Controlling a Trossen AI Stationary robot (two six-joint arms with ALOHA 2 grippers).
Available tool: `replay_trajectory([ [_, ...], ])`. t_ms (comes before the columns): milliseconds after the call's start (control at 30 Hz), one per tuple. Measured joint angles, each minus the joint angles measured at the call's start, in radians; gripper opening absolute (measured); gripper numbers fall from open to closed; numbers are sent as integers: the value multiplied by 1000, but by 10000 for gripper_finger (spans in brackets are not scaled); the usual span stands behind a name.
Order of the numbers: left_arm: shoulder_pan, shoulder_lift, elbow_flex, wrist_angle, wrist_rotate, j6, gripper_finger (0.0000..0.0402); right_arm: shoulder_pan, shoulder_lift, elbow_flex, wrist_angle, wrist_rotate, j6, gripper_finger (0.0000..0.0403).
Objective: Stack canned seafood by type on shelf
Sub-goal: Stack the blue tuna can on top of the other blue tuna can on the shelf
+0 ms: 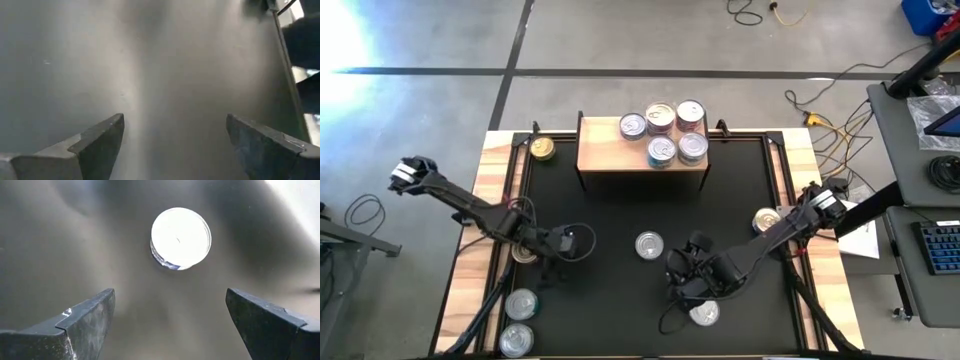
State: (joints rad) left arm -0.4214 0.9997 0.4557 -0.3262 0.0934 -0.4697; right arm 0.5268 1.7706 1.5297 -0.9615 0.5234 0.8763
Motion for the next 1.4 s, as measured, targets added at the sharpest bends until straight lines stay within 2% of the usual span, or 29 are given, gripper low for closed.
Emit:
replay_trajectory([
  [133,-35,40,27,1,-1,-37,336,-5,0,15,2,-3,-97,373],
  [233,-69,82,111,-9,-23,-19,333,-5,0,28,24,-8,-194,373],
  [367,-142,161,280,-94,-169,149,321,2,0,58,102,-4,-208,373],
  [500,-153,234,342,-138,-269,272,317,37,0,61,100,15,-152,373],
  [800,-116,329,379,37,-215,304,316,114,37,48,70,26,4,373],
  [933,-121,365,343,26,-206,287,315,118,69,35,75,22,3,373],
  [1033,-124,367,294,46,-211,205,315,88,100,20,82,19,12,373],
  [1233,-109,356,214,191,-317,172,317,-13,175,6,225,-53,-30,371],
  [1300,-88,364,192,249,-310,167,324,-21,177,7,216,-39,-46,366],
  [1400,-23,392,168,288,-247,135,343,-25,149,-13,180,-26,-65,359],
])
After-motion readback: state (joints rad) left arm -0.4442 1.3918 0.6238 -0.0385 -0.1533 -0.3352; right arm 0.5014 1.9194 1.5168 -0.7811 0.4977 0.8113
